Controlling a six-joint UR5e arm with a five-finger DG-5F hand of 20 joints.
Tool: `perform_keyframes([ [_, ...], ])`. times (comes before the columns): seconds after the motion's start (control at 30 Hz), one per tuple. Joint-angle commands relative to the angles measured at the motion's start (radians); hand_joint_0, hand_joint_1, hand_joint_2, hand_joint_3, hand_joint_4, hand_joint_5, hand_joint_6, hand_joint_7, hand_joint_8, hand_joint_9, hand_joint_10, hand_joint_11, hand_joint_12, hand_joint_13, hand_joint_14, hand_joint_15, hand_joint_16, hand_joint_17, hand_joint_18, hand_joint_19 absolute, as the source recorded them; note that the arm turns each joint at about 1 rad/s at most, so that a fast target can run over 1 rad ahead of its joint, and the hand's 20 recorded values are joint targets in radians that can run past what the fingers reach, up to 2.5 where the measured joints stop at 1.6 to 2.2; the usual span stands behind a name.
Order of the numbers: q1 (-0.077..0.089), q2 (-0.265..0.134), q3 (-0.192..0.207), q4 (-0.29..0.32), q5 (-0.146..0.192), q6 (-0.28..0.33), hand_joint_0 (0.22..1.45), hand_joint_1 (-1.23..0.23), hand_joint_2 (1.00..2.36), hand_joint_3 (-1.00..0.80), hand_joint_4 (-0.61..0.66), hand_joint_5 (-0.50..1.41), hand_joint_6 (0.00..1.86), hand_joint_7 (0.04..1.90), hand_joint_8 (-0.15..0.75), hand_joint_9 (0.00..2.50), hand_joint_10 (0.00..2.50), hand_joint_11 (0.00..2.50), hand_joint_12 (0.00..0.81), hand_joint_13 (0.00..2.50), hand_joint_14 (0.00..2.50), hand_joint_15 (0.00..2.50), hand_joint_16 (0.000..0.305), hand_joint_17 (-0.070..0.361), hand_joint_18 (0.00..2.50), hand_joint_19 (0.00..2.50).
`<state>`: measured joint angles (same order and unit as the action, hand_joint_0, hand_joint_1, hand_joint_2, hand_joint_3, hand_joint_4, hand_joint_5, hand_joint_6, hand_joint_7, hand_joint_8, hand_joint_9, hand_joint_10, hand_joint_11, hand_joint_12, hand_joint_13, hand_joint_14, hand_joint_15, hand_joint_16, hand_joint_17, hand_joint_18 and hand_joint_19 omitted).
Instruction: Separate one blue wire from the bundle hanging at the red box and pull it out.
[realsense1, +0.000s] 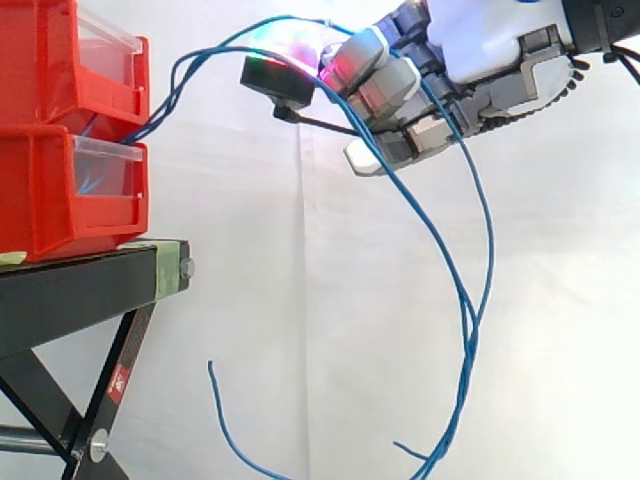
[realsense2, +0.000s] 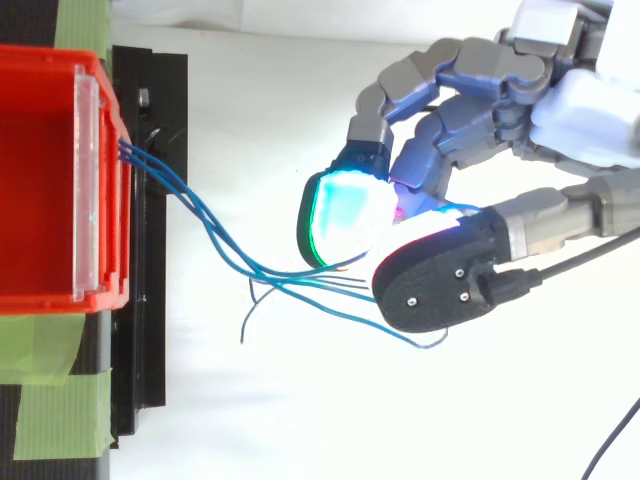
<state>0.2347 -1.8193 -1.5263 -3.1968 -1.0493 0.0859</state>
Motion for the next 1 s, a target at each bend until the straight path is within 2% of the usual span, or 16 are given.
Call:
perform_keyframes([
  [0.0, 0.000, 0.000, 0.000, 0.000, 0.000, 0.000, 0.63, -0.81, 1.02, -0.23, 0.13, -0.21, 0.93, 0.86, 0.314, 0.72, 0.79, 1.46, 0.379, 0.62, 1.04, 1.37, 0.049, 0.110, 0.71, 0.78],
  [0.2, 0.000, 0.000, 0.000, 0.000, 0.000, 0.000, 0.61, -0.78, 1.02, -0.13, 0.07, -0.20, 0.93, 0.92, 0.307, 0.78, 0.81, 1.44, 0.375, 0.63, 1.08, 1.33, 0.048, 0.107, 0.72, 0.80],
  [0.27, 0.000, 0.000, 0.000, 0.000, 0.000, 0.000, 0.62, -0.76, 1.01, -0.11, 0.08, -0.19, 0.94, 0.89, 0.345, 0.78, 1.02, 1.27, 0.420, 0.62, 1.31, 1.16, 0.054, 0.121, 0.77, 0.78],
  [0.5, 0.000, 0.000, 0.000, -0.003, 0.000, -0.002, 0.61, -0.74, 1.00, -0.07, 0.08, -0.17, 0.94, 0.90, 0.376, 0.81, 1.16, 1.17, 0.468, 0.63, 1.48, 1.04, 0.059, 0.133, 0.82, 0.76],
  [0.6, 0.000, 0.000, 0.000, -0.003, 0.000, -0.002, 0.59, -0.72, 1.11, -0.08, 0.06, -0.17, 0.94, 0.90, 0.384, 0.85, 1.17, 1.17, 0.477, 0.64, 1.51, 1.00, 0.061, 0.137, 0.84, 0.75],
  [0.63, 0.000, 0.000, 0.000, -0.003, 0.000, -0.002, 0.56, -0.70, 1.22, -0.11, 0.06, -0.16, 0.94, 0.90, 0.391, 0.87, 1.19, 1.17, 0.489, 0.64, 1.53, 1.00, 0.062, 0.139, 0.85, 0.75],
  [0.7, 0.000, 0.000, 0.000, -0.006, 0.000, -0.002, 0.54, -0.67, 1.31, -0.12, 0.06, -0.16, 0.94, 0.91, 0.389, 0.89, 1.20, 1.15, 0.498, 0.66, 1.55, 0.97, 0.063, 0.141, 0.86, 0.75],
  [0.97, 0.000, 0.000, 0.000, -0.011, 0.000, -0.002, 0.49, -0.56, 1.54, -0.18, 0.06, -0.15, 0.93, 0.95, 0.398, 0.96, 1.15, 1.18, 0.517, 0.69, 1.55, 0.97, 0.065, 0.146, 0.89, 0.75],
])
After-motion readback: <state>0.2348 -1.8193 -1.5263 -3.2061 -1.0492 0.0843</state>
